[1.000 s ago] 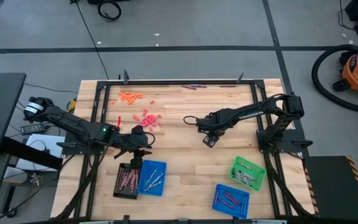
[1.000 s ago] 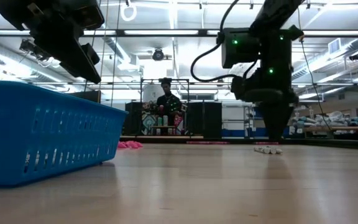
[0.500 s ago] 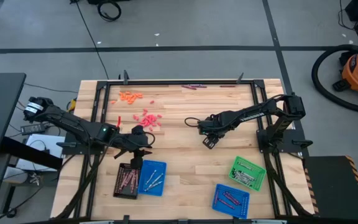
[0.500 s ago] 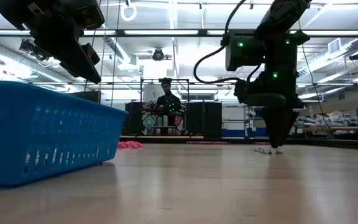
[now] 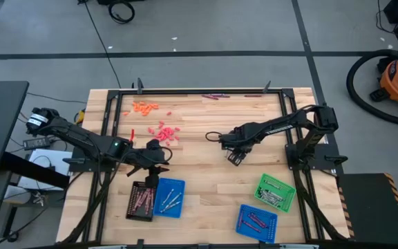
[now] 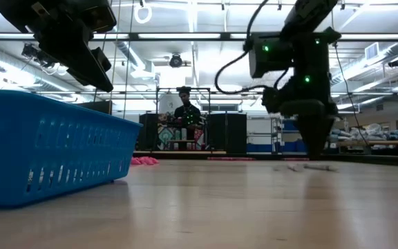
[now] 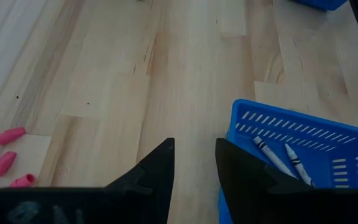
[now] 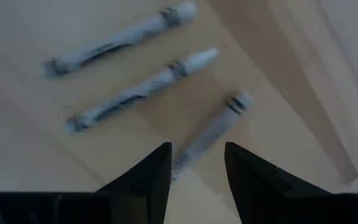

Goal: Sort crayons
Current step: Put the white crayon into the left blue bin

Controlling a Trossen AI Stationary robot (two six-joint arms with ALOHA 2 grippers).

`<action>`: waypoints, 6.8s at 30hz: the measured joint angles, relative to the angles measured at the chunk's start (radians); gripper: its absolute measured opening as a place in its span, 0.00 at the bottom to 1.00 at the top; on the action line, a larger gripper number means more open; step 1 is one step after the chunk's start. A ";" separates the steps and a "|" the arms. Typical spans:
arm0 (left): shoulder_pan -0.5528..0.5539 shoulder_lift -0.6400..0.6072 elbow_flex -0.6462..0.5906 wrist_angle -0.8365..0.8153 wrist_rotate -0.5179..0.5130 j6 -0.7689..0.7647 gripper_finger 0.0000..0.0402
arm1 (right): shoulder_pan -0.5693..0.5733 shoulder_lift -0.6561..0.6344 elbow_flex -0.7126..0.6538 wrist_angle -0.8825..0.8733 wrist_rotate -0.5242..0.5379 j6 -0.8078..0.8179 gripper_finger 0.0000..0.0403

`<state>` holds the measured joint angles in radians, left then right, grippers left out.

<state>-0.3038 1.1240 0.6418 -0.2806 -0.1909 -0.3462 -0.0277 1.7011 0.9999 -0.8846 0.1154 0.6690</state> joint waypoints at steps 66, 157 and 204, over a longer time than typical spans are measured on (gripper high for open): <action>0.010 0.088 0.000 0.167 -0.115 0.051 0.53 | 0.096 -0.065 -0.028 0.159 0.122 -0.155 0.09; 0.064 0.099 0.000 0.473 0.125 -0.017 0.10 | 0.209 -0.180 -0.005 0.751 0.112 -0.563 0.45; -0.060 0.271 0.072 0.108 0.360 -0.544 0.20 | 0.238 -0.182 -0.060 0.821 0.153 -0.564 0.44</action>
<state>-0.3641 1.3952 0.7143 -0.1728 0.1688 -0.8903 0.2104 1.5188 0.9401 -0.0639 0.2684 0.1051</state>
